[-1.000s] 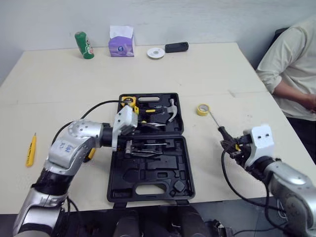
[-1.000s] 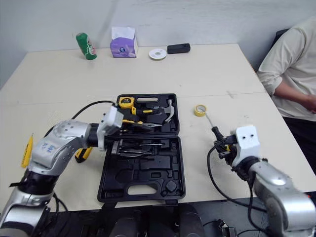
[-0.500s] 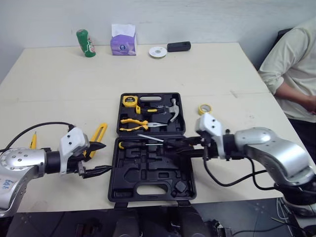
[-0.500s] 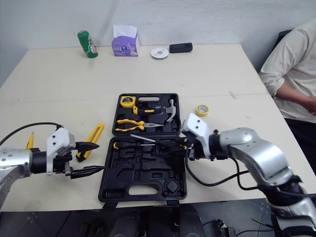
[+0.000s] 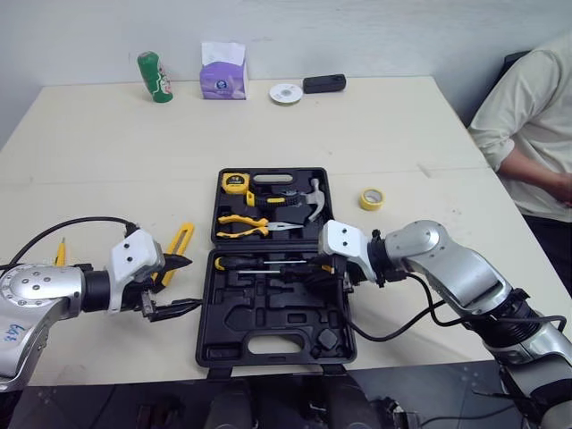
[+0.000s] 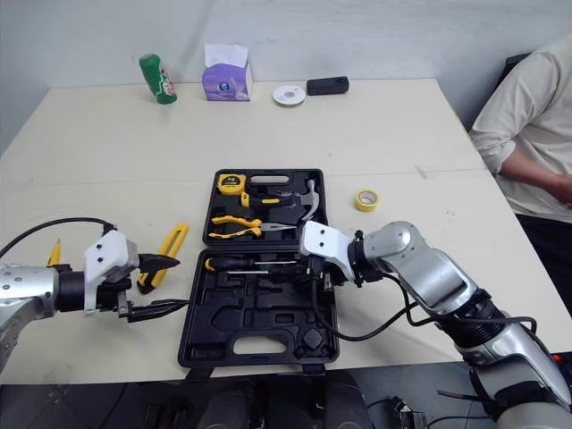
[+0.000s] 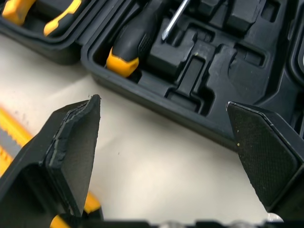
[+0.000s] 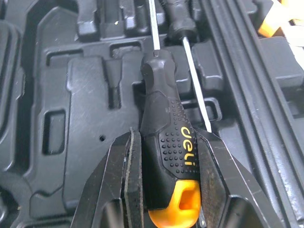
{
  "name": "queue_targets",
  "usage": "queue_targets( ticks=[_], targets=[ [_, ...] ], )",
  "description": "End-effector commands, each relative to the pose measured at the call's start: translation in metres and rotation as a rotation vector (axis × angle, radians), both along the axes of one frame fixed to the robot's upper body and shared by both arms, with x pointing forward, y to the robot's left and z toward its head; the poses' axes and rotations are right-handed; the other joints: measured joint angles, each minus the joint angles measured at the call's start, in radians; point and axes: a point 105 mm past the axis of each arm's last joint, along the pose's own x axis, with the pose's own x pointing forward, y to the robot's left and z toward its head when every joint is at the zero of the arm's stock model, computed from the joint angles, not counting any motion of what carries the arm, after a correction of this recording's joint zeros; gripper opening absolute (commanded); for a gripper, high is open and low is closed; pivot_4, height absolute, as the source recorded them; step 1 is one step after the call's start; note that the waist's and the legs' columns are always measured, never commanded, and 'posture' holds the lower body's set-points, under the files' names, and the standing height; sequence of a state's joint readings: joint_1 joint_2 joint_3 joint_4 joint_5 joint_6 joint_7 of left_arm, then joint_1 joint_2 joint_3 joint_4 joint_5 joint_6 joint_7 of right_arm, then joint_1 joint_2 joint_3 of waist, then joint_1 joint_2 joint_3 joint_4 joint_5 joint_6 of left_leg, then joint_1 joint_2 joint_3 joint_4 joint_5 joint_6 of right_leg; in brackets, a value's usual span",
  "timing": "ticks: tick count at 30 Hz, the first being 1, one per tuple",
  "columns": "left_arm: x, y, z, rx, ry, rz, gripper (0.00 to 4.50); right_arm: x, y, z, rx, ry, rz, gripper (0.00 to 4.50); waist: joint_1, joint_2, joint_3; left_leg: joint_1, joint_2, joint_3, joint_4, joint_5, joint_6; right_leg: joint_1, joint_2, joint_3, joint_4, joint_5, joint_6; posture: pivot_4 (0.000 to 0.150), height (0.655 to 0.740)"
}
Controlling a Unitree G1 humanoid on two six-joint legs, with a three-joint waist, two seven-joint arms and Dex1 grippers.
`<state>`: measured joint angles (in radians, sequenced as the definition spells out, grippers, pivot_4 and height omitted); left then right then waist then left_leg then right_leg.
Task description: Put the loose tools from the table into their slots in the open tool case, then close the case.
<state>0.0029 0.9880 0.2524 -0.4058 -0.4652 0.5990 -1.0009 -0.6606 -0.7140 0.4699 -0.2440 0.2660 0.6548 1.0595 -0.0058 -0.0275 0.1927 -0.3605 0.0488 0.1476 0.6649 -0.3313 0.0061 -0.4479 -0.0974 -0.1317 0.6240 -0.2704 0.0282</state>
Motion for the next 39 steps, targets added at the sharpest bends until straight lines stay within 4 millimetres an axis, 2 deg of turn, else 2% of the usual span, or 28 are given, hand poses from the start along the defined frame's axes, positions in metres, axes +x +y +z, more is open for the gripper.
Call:
queue_targets(
  ticks=[1,14,16,18,19,22,25,29,31,33,37,38,39],
  targets=[
    [0.002,-0.006,0.005,-0.01,-0.027,-0.03,4.5,-0.004,0.001,0.004,0.0,-0.016,0.029,1.06,0.0,0.0,0.0,0.0,0.0,0.0,0.0,0.0,0.0,0.0,0.0,0.0,0.0,0.0,0.0,0.15,0.7252],
    [0.008,-0.026,0.012,-0.034,-0.046,-0.099,4.5,-0.003,-0.003,-0.002,-0.036,-0.046,0.019,1.06,0.002,0.0,0.0,0.0,0.0,0.0,0.001,0.0,0.0,0.0,0.0,0.0,0.002,0.0,0.0,0.15,0.7252],
    [0.009,-0.027,0.014,-0.046,-0.05,-0.1,4.5,-0.003,-0.001,0.002,-0.02,-0.046,0.015,2.11,0.002,0.0,0.0,0.0,0.0,0.0,0.002,0.0,0.0,0.0,0.0,0.0,0.002,0.0,0.0,0.15,0.7252],
    [0.009,-0.028,0.014,-0.05,-0.049,-0.104,4.5,-0.006,0.002,0.01,0.013,-0.034,0.026,2.74,0.001,0.0,0.0,0.0,0.0,0.0,0.002,0.0,0.0,0.0,0.0,0.0,0.002,0.0,0.0,0.15,0.7252],
    [0.009,-0.029,0.013,-0.049,-0.048,-0.106,4.5,-0.008,0.004,0.017,0.041,-0.03,0.031,3.4,0.001,0.0,0.0,0.0,0.0,0.0,0.002,0.0,0.0,0.0,0.0,0.0,0.003,0.0,0.0,0.15,0.7252],
    [0.01,-0.029,0.012,-0.049,-0.048,-0.109,4.5,-0.008,0.011,0.036,0.128,-0.036,0.036,4.47,0.0,0.0,0.0,0.0,0.0,0.0,0.002,0.0,0.0,0.0,0.0,0.0,0.003,0.0,0.0,0.15,0.7252],
    [0.01,-0.031,0.012,-0.054,-0.049,-0.113,4.5,-0.01,0.017,0.046,0.216,-0.056,0.079,4.47,0.001,0.0,0.0,0.0,0.0,0.0,0.002,0.0,0.0,0.0,0.0,0.0,0.003,0.0,-0.001,0.15,0.7252],
    [0.01,-0.036,0.011,-0.063,-0.049,-0.13,4.5,-0.008,0.026,0.044,0.364,-0.062,0.096,4.47,0.002,0.0,0.0,0.0,0.0,0.0,0.002,0.0,0.0,0.0,0.0,0.0,0.003,0.0,-0.001,0.15,0.7252],
    [0.01,-0.039,0.012,-0.067,-0.05,-0.137,4.5,-0.005,0.028,0.04,0.4,-0.047,0.087,3.97,0.002,0.0,0.0,0.001,0.0,0.0,0.002,0.001,0.0,0.001,0.0,0.0,0.003,0.0,0.0,0.15,0.7252],
    [0.011,-0.042,0.012,-0.072,-0.05,-0.148,4.5,-0.001,0.03,0.034,0.432,-0.023,0.065,3.24,0.001,0.0,0.0,0.0,0.0,0.0,0.002,0.001,0.0,0.001,0.0,0.0,0.003,0.0,0.0,0.15,0.7252],
    [0.011,-0.047,0.012,-0.079,-0.047,-0.165,4.5,0.004,0.032,0.018,0.432,0.0,0.039,1.11,-0.001,0.0,0.0,0.001,0.0,0.0,0.003,0.001,0.0,0.001,0.001,0.0,0.004,0.0,0.0,0.15,0.7252],
    [0.011,-0.048,0.012,-0.08,-0.046,-0.167,4.5,0.003,0.033,0.014,0.425,0.004,0.042,0.81,0.0,0.0,0.0,0.001,0.0,0.0,0.003,0.001,0.0,0.001,0.001,0.0,0.004,0.0,0.0,0.15,0.7252],
    [0.011,-0.048,0.012,-0.081,-0.046,-0.169,4.5,0.003,0.033,0.011,0.416,0.008,0.047,0.21,-0.001,0.0,0.0,0.001,0.0,0.0,0.003,0.001,0.0,0.001,0.001,0.0,0.004,0.0,0.0,0.15,0.7252]
  ],
)
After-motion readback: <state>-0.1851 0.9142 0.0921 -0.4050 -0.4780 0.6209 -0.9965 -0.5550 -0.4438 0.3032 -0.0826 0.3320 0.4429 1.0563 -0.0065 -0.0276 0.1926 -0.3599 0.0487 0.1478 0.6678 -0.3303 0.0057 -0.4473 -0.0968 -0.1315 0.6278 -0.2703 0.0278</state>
